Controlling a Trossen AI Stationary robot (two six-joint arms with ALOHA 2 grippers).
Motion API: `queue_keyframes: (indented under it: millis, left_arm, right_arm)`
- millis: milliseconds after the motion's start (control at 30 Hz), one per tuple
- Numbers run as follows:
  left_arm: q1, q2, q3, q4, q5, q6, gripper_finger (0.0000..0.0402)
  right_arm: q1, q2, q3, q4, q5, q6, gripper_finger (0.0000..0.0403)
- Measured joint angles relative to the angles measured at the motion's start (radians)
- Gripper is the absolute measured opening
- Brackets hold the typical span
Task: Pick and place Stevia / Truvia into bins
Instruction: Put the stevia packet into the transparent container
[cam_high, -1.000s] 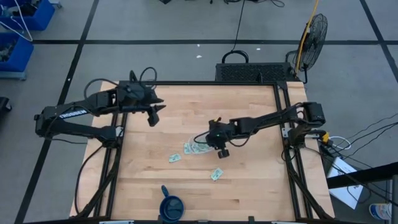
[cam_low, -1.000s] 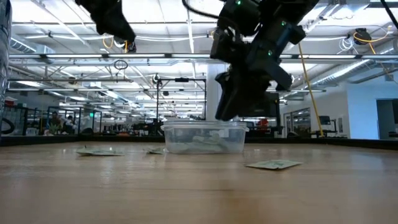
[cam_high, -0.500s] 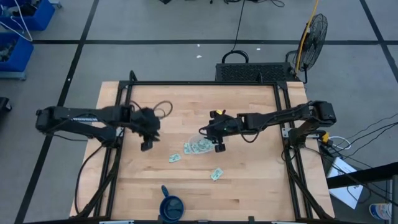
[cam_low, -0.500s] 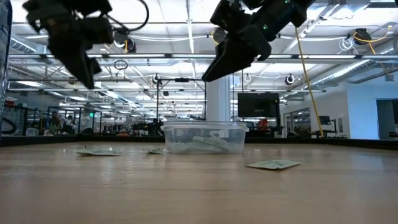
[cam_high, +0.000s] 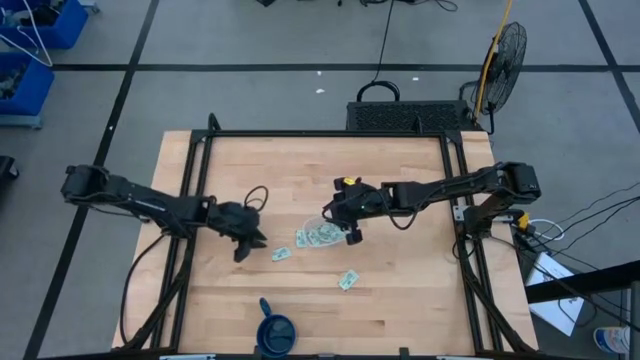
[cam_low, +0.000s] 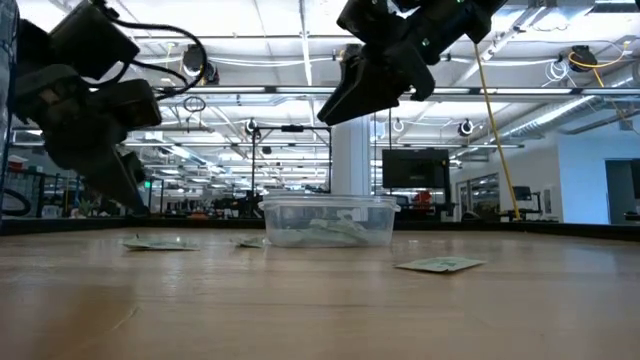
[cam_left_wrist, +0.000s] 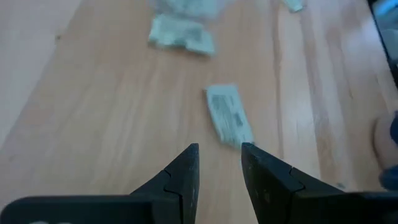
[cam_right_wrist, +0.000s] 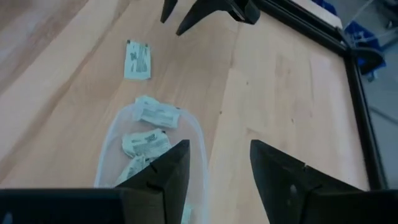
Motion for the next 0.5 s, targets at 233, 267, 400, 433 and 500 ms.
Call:
queue_keyframes:
  millis: [233,267,400,433,500]
  left_arm:
    - [-0.107,0.141,-0.004,0.205,-0.068,0.037,0.0124]
    - [-0.121,0.163,0.005,0.210,-0.068,0.053,0.0124]
    - [-0.162,0.244,0.027,0.244,-0.101,0.120,0.0124]
    - [-0.168,0.259,0.033,0.254,-0.117,0.125,0.0124]
    - [-0.176,0.278,0.044,0.265,-0.150,0.128,0.0124]
  right_arm:
    - [0.000,0.000,0.000,-0.001,0.000,-0.064,0.0160]
    - [0.000,0.000,0.000,-0.001,0.000,-0.064,0.0160]
    - [0.000,0.000,0.000,-0.002,0.000,-0.064,0.0161]
    - [0.000,0.000,0.000,-0.001,0.000,-0.064,0.0161]
    - [0.000,0.000,0.000,-0.001,0.000,-0.064,0.0160]
